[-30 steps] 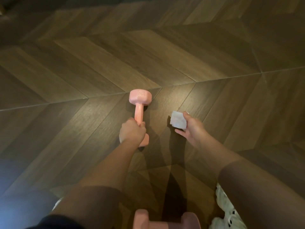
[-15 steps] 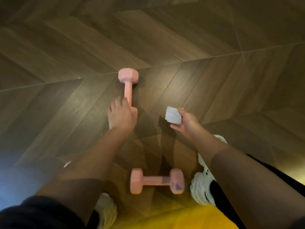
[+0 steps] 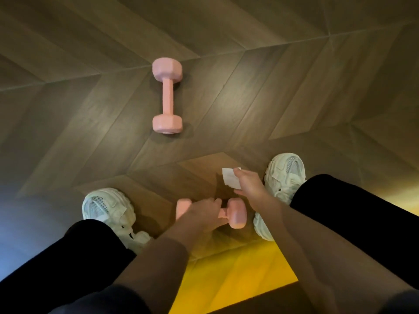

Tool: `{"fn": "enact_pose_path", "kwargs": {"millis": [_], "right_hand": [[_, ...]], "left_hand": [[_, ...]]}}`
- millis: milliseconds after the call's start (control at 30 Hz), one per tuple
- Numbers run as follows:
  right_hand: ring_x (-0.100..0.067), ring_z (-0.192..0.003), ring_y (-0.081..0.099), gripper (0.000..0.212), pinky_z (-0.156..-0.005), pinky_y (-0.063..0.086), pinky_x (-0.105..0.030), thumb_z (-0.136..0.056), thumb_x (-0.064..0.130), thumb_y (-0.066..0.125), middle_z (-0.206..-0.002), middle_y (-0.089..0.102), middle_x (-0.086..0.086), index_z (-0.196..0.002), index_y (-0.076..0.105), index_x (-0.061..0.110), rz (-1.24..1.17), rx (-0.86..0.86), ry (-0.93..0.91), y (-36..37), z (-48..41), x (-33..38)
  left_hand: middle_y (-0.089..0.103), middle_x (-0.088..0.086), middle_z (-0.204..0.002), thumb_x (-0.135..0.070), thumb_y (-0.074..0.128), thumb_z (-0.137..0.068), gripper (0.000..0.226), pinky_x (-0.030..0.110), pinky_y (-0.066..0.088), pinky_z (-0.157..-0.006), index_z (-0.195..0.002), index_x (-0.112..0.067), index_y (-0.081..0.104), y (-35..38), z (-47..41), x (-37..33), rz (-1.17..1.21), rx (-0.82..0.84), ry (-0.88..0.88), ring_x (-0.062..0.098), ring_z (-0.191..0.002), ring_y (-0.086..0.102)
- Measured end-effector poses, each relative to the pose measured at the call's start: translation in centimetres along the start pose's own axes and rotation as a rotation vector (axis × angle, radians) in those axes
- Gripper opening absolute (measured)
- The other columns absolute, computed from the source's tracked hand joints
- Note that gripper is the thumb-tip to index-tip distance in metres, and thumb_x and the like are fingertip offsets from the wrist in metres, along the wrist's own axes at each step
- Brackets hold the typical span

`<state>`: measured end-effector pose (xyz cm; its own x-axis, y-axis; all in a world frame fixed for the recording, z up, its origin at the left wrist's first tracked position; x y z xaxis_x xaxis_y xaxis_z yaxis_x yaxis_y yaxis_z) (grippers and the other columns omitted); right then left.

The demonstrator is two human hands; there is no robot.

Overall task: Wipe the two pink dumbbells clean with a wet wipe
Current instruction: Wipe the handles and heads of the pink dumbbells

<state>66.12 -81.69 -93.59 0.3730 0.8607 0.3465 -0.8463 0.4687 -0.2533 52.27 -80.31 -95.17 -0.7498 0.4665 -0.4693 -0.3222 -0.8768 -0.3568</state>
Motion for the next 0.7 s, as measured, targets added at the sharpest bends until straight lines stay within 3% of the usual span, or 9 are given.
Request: {"fn": "enact_pose_path", "kwargs": {"millis": [100, 233, 333, 400, 467, 600, 700], "right_hand": [[-0.01, -0.083, 0.056, 0.032, -0.097, 0.051, -0.043, -0.101, 0.028, 0.052, -0.09, 0.057, 0.007, -0.128, 0.057, 0.01, 0.006, 0.015, -0.017, 0.4, -0.8, -0.3], [-0.016, -0.092, 0.058, 0.034, -0.095, 0.052, -0.04, -0.1, 0.028, 0.053, -0.094, 0.058, 0.006, -0.13, 0.056, 0.011, -0.001, 0.004, -0.03, 0.2, -0.9, 0.2], [-0.013, -0.085, 0.059, 0.022, -0.096, 0.05, -0.041, -0.1, 0.025, 0.053, -0.087, 0.061, 0.007, -0.116, 0.062, 0.013, -0.017, -0.024, -0.088, -0.5, -0.3, 1.7], [-0.016, -0.087, 0.059, 0.019, -0.097, 0.049, -0.041, -0.1, 0.024, 0.053, -0.089, 0.063, 0.005, -0.111, 0.065, 0.013, -0.006, -0.031, -0.148, -0.7, 0.5, 3.6], [-0.021, -0.095, 0.06, 0.031, -0.096, 0.048, -0.04, -0.1, 0.024, 0.054, -0.1, 0.064, -0.001, -0.123, 0.063, 0.006, 0.026, -0.029, -0.237, -0.8, 2.1, 6.3], [-0.022, -0.1, 0.06, 0.025, -0.093, 0.048, -0.039, -0.099, 0.021, 0.054, -0.105, 0.064, -0.008, -0.117, 0.066, 0.008, 0.063, 0.009, -0.489, -0.8, 8.1, 14.3], [-0.01, -0.095, 0.059, 0.023, -0.082, 0.047, -0.021, -0.1, 0.019, 0.052, -0.099, 0.067, 0.003, -0.114, 0.07, 0.016, 0.187, 0.049, -0.783, -2.0, 15.0, 19.9]], "left_hand": [[0.06, 0.011, -0.125, -0.033, 0.05, -0.101, 0.035, 0.043, 0.048, -0.098, -0.129, -0.012, 0.047, 0.8, -1.1, -0.2, -0.057, 0.078, -0.024, 0.028, -0.112, 0.059], [0.06, 0.011, -0.124, -0.024, 0.048, -0.102, 0.031, 0.041, 0.047, -0.096, -0.13, -0.012, 0.047, 0.4, -1.5, 0.2, -0.052, 0.108, -0.032, 0.028, -0.111, 0.059], [0.061, 0.009, -0.122, -0.024, 0.05, -0.101, 0.028, 0.039, 0.047, -0.095, -0.127, -0.014, 0.049, -1.0, -0.8, 1.5, 0.017, 0.054, -0.071, 0.025, -0.109, 0.06], [0.063, 0.006, -0.117, -0.035, 0.049, -0.101, 0.026, 0.038, 0.048, -0.09, -0.121, -0.018, 0.051, -3.0, 0.1, 2.8, 0.118, 0.0, -0.093, 0.021, -0.102, 0.06], [0.062, 0.003, -0.118, -0.049, 0.049, -0.098, 0.036, 0.038, 0.048, -0.087, -0.121, -0.021, 0.051, -5.9, 1.8, 3.8, 0.202, -0.067, -0.106, 0.019, -0.099, 0.058], [0.056, 0.006, -0.133, -0.071, 0.051, -0.083, 0.072, 0.04, 0.046, -0.095, -0.137, -0.024, 0.042, -14.2, 7.3, 2.9, 0.309, -0.246, -0.041, 0.026, -0.116, 0.057], [0.062, 0.013, -0.118, -0.09, 0.035, -0.067, 0.092, 0.037, 0.045, -0.081, -0.13, -0.024, 0.048, -20.3, 13.2, 0.4, 0.251, -0.426, -0.052, 0.033, -0.103, 0.061]]}}
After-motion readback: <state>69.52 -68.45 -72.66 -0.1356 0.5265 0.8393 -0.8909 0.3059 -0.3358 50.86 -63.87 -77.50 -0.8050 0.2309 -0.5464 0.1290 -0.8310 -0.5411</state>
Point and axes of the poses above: each hand's wrist, its own z-axis away from the middle knuckle, its own y-axis out of the palm, x = y × z, the point moved 3 cm from there along -z, towards the middle knuckle
